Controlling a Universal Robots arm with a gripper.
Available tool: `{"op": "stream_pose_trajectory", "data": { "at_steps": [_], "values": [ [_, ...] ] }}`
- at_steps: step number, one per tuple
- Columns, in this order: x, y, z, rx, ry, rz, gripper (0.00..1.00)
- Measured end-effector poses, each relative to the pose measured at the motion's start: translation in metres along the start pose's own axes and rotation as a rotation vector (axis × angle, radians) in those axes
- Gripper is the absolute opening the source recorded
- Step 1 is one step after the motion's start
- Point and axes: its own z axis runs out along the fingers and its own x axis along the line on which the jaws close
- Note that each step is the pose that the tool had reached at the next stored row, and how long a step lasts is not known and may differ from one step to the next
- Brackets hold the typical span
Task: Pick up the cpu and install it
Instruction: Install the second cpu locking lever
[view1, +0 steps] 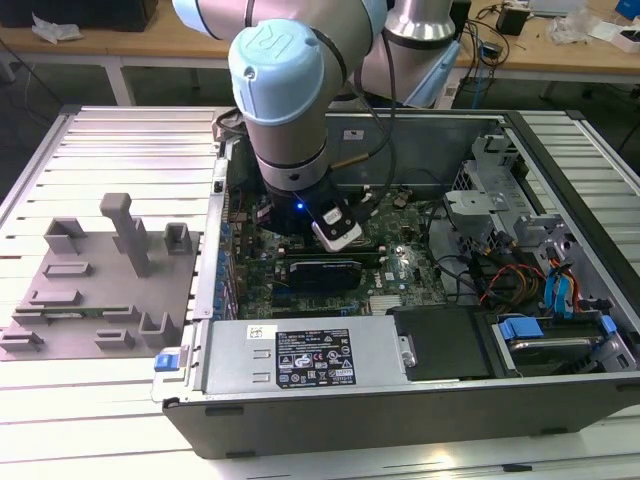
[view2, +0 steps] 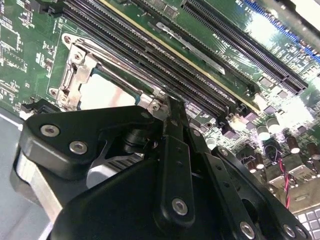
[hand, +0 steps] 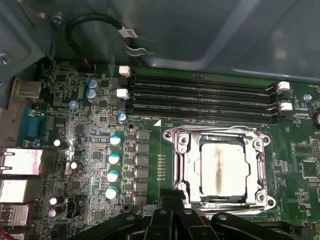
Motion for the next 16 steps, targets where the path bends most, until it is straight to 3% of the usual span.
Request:
{"op": "stream_pose_trajectory", "data": {
  "at_steps": [3,4,7,11,12,14,15,16],
  "values": [
    [0.0001,0.0000,-0.0005,0.0003,0.0000,0.000,0.11],
    [-0.0006,0.0010,-0.0049,0.0001,-0.0001,0.000,0.11],
    [-0.0044,0.0063,-0.0289,0.0020,0.0002,0.000,0.11],
    [-0.0074,0.0099,-0.0449,0.0077,0.0006,-0.001,0.11],
    [-0.0082,0.0103,-0.0468,0.0142,0.0013,-0.001,0.11],
    [-0.0105,0.0105,-0.0481,0.0422,0.0079,-0.003,0.11],
    [-0.0126,0.0104,-0.0478,0.0519,0.0092,-0.002,0.11],
    [-0.0149,0.0103,-0.0474,0.0538,0.0091,-0.002,0.11]
  ]
}}
